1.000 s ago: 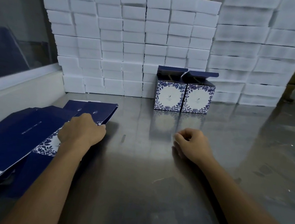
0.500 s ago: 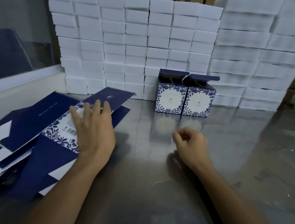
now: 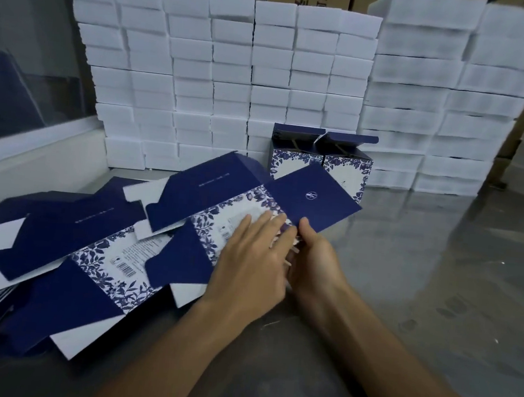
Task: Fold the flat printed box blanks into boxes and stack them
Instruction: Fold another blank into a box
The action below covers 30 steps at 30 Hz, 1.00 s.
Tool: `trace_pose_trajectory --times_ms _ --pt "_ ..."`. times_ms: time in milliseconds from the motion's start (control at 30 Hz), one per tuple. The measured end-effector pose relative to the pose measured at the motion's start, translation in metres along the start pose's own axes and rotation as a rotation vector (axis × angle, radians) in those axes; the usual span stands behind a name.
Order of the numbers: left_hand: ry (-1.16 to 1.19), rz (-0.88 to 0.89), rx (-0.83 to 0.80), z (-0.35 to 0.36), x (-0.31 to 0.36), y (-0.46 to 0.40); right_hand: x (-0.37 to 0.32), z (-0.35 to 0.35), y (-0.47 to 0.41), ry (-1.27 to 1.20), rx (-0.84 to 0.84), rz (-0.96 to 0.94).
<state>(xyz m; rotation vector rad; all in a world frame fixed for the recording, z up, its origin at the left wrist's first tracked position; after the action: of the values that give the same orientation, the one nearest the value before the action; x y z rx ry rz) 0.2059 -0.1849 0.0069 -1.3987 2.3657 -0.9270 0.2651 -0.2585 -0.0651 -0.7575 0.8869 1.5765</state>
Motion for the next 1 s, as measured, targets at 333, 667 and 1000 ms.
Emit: trace_pose_trajectory --times_ms 333,667,1000 --pt "-0.014 -0.337 0.168 -0.027 -0.073 0.005 -0.057 -0.092 0.002 0.171 0.562 -0.241" --pt "0.599 -0.484 0.095 -0.014 -0.116 0.013 -0.063 -0.120 0.008 0.053 0.675 -0.277" --pt "0.404 -0.334 0.041 -0.006 -0.104 0.003 -0.077 -0.100 0.010 0.151 0.572 -0.390"
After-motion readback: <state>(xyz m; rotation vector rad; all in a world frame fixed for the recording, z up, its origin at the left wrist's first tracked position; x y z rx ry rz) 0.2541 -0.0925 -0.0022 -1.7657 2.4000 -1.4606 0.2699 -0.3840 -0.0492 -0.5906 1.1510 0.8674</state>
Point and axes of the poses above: each hand's wrist, its own y-axis away from the middle knuckle, its own z-axis out of the palm, x = y × z, the point moved 9 cm from there along -y, towards the middle knuckle, and after that the axes turned 4 degrees about y, right-handed, at the moved point
